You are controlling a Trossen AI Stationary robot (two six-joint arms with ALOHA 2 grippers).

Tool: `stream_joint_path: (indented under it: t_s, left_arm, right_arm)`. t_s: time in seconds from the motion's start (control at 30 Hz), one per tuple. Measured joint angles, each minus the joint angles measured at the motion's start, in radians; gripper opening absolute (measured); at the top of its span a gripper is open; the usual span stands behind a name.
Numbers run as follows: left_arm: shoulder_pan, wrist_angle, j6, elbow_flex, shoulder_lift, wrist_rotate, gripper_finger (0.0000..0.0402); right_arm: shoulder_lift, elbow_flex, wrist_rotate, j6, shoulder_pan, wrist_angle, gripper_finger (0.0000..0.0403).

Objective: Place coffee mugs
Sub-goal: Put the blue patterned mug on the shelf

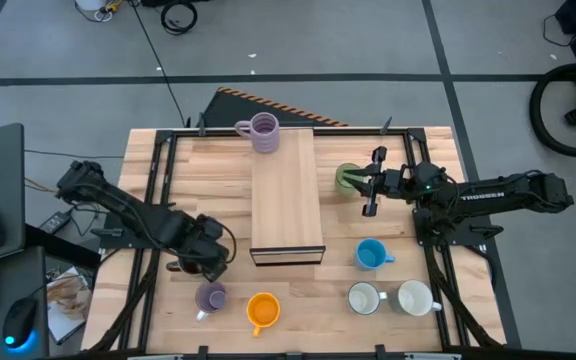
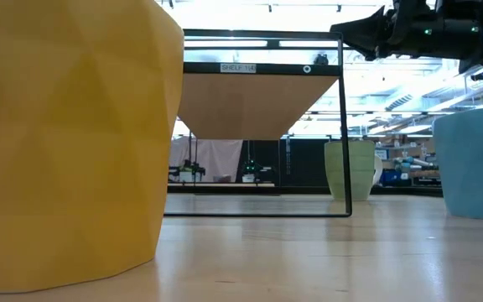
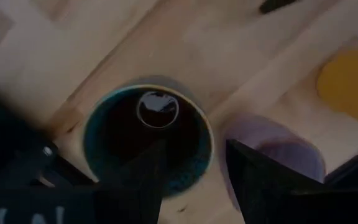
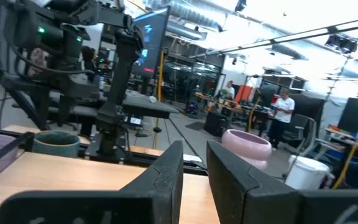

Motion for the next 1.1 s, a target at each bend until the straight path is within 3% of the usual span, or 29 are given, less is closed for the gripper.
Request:
stream_joint_path:
  t_s: [0.13,0.4,1.1]
  left_arm:
    - [-0.008,0.035,-0.093,0.0,0.036,0.017,0.0172]
    - [-0.058,0.062,-0.122,0.0,0.127,0.031,0.0172]
    - [-0.102,0.074,-0.061,0.0,0.195,-0.024,0.0172]
  right_arm:
    - [0.0,0.0,-0.018,0.0,0.0,-0.004,0.0077]
    - [0.0,0.0,-0.063,0.0,0.0,-0.008,0.0077]
    - [0.0,0.0,-0.164,0.051,0.0,-0.05,0.0077]
